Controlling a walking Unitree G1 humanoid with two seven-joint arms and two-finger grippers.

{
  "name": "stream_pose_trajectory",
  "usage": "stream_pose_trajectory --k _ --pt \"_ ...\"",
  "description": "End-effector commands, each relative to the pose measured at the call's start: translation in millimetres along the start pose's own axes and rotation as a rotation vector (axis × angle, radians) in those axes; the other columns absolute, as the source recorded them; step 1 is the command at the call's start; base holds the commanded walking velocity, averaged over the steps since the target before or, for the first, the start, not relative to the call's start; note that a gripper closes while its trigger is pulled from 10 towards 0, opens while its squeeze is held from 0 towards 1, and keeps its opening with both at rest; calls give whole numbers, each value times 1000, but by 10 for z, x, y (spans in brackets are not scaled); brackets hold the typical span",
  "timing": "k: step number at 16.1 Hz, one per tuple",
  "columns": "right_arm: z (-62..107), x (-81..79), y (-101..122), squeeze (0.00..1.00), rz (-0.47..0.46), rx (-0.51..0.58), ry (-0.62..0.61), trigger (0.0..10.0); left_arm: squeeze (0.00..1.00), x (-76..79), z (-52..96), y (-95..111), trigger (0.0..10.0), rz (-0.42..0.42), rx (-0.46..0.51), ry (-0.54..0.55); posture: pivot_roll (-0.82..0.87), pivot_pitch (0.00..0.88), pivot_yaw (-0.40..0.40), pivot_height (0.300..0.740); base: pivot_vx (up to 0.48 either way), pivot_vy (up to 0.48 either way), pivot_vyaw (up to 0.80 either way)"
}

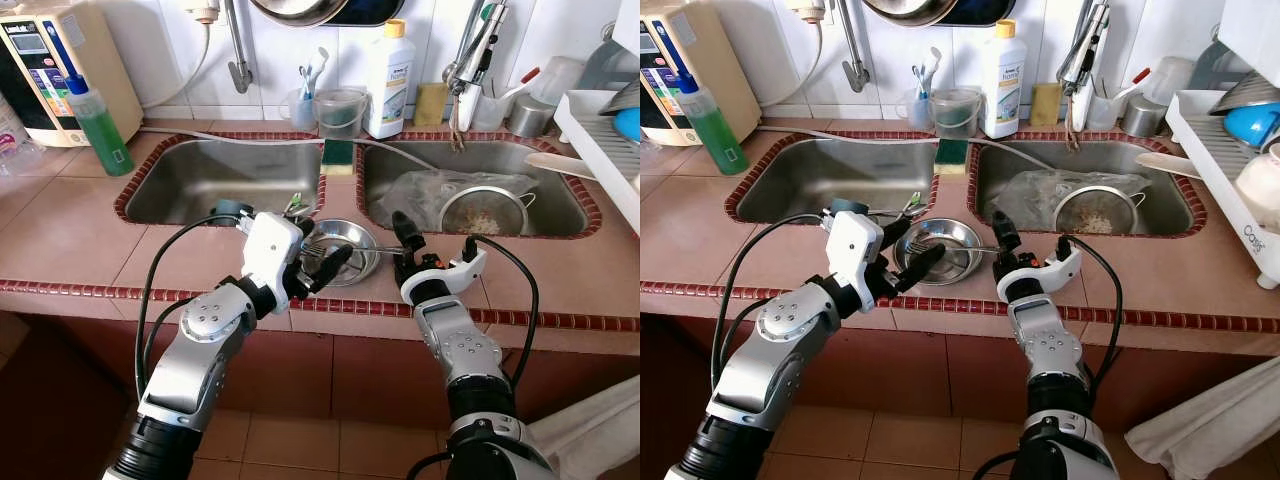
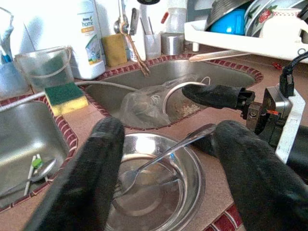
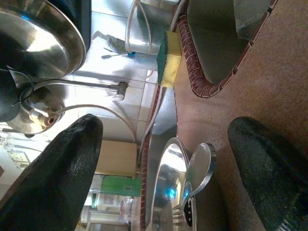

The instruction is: Kitchen organization

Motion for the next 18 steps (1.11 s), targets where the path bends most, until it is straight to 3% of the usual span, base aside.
stream_pose_trajectory --k 1,2,3,4,9,12,13,14,15,17,18 --pt "0 71 -68 0 -12 -21 -44 10000 0 -24 28 31 0 -9 3 8 -165 37 56 736 0 0 0" --pt "-2 73 -69 0 -10 -21 -45 10000 0 -17 24 6 2000 -23 -17 -1 -165 37 55 736 0 0 0" --pt "-2 62 -70 0 -17 -20 -33 10000 0 -5 16 -21 10000 -28 -38 -10 -164 37 55 736 0 0 0" --pt "2 60 -59 0 -11 -11 -32 0 0 -6 12 -29 10000 -26 -41 -5 -164 37 55 736 0 0 0" --pt "2 75 -42 0 -25 0 -45 0 0 -16 5 -26 10000 -30 -43 -1 -164 32 55 736 0 0 0" --pt "-15 -52 -66 0 -8 -11 30 0 0 -22 4 -20 10000 -31 -42 1 -164 34 54 736 0 0 0" --pt "-21 -88 -74 0 5 -14 49 2431 0 -20 3 -21 10000 -31 -42 1 -165 33 56 736 0 0 0" --pt "-23 -101 -77 0 9 -16 57 2275 0 -19 2 -21 10000 -31 -43 1 -164 33 55 736 0 0 0" --pt "-23 -151 -80 0 15 -15 90 0 0 -20 2 -20 10000 -32 -43 1 -163 32 55 736 0 0 0" --pt "-17 -214 -87 0 10 -16 134 0 0 -24 2 -19 10000 -31 -42 3 -163 32 55 736 0 0 0" --pt "-21 -165 -78 0 -6 -11 100 0 0 -24 4 -20 10000 -32 -43 3 -165 31 56 736 0 0 0"
Point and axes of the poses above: a point about 5 cm out from each wrist's last joint towards the gripper, its own z axis pointing back from the gripper into the wrist, its own y axis along the axis of the wrist's last joint, x = y × z, the point moved 3 cm from there along -z, pointing out of the wrist towards the gripper, and after that the axes turned 5 degrees about -z, right-handed, at the moved point
